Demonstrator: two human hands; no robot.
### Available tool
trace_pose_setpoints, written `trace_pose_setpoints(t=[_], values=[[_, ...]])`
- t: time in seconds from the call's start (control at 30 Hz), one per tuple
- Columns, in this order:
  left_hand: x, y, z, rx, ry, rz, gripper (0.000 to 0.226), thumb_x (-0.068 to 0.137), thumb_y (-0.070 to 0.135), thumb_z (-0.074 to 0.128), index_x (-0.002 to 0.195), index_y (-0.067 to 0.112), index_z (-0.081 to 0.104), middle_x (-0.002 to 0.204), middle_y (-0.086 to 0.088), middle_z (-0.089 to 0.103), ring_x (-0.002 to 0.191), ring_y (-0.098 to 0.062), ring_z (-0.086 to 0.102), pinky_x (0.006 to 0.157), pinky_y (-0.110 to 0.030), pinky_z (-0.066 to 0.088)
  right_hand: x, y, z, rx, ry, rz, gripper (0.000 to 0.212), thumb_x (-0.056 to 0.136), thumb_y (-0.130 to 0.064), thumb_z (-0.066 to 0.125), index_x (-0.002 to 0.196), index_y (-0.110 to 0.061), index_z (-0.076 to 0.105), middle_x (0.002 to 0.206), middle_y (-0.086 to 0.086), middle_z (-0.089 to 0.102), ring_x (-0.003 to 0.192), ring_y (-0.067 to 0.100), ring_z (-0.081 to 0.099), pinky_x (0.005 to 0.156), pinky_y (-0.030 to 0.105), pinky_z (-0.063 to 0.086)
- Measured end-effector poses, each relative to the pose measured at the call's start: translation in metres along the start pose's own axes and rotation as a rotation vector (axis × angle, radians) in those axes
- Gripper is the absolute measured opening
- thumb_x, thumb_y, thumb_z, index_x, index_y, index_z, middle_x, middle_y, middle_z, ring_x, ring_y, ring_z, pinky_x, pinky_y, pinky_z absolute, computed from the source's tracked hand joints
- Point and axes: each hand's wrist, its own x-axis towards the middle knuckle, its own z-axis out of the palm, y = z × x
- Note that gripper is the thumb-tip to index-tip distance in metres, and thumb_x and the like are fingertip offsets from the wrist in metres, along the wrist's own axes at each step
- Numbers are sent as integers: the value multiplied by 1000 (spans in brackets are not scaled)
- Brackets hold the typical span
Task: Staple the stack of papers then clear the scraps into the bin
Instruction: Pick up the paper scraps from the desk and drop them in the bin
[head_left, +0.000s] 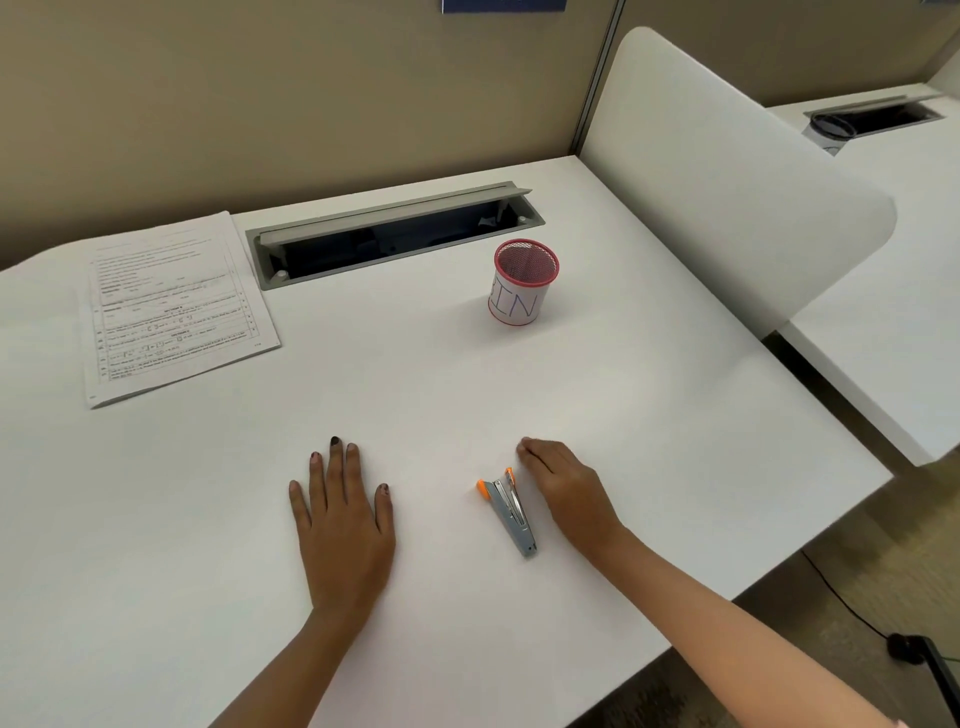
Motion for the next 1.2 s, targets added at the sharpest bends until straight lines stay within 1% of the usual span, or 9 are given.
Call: trace_pose_setpoints(t=[0.1, 0.27, 0.47, 0.6, 0.77, 0.87, 1.07, 1.13, 1.2], values=[[0, 0, 0, -2, 8, 0, 61, 96, 39, 27, 148, 8, 30, 158, -8, 27, 147, -29, 22, 120, -50, 12, -14, 5, -4, -80, -6, 8, 46, 50, 16, 80, 92, -2, 72, 91, 8, 73, 81, 23, 71, 58, 26, 58], [0, 0, 0, 1, 8, 3, 61, 96, 39, 27, 148, 8, 30, 158, -8, 27, 147, -29, 22, 120, -50, 12, -16, 2, -17, 304, 148, 473, 30, 80, 14, 58, 98, -4, 73, 97, 9, 74, 89, 21, 69, 82, 24, 52], [-1, 0, 0, 0, 6, 4, 61, 96, 39, 26, 148, 8, 29, 158, -8, 27, 147, -29, 22, 120, -49, 11, -16, -8, -20, 426, 227, 788, 31, 75, 14, 65, 99, -5, 71, 93, 9, 69, 81, 19, 66, 77, 19, 47], [-1, 0, 0, 0, 9, 2, 61, 96, 39, 26, 149, 8, 29, 159, -7, 26, 147, -28, 21, 121, -48, 10, -6, -16, -14, 422, 241, 795, 27, 74, 11, 69, 94, -6, 72, 90, 8, 69, 77, 17, 64, 74, 17, 47], [0, 1, 0, -6, 12, 5, 60, 96, 39, 27, 148, 8, 29, 158, -8, 26, 147, -29, 21, 121, -49, 10, 5, -14, -14, 387, 210, 704, 40, 75, 21, 55, 99, -6, 71, 94, 7, 68, 76, 12, 62, 74, 14, 48], [-1, 1, 0, -7, 12, 5, 61, 96, 39, 26, 148, 8, 29, 158, -8, 26, 147, -29, 21, 121, -49, 10, 9, -9, -13, 243, 73, 565, 50, 78, 20, 47, 115, -8, 65, 110, 4, 63, 98, 14, 59, 83, 15, 42], [0, 0, 0, -4, 8, 3, 61, 96, 39, 26, 148, 8, 30, 158, -7, 26, 147, -28, 21, 120, -49, 11, -12, -14, -28, 75, -181, 294, 19, 94, -36, 49, 107, -31, 64, 111, -24, 61, 104, -10, 53, 90, 20, 40], [0, 0, 0, 2, 6, 4, 61, 96, 39, 26, 148, 8, 30, 158, -7, 26, 147, -28, 21, 120, -50, 12, -22, -18, -24, 84, -173, 276, 24, 94, -30, 53, 117, -26, 62, 120, -21, 58, 111, -2, 54, 95, 23, 43], [0, 0, 1, 6, 7, 5, 60, 96, 39, 27, 148, 8, 30, 158, -8, 26, 147, -29, 21, 120, -50, 12, -34, -20, -20, 27, -139, 300, 45, 77, -3, 72, 120, -11, 62, 117, -2, 63, 105, 13, 62, 81, 28, 56]])
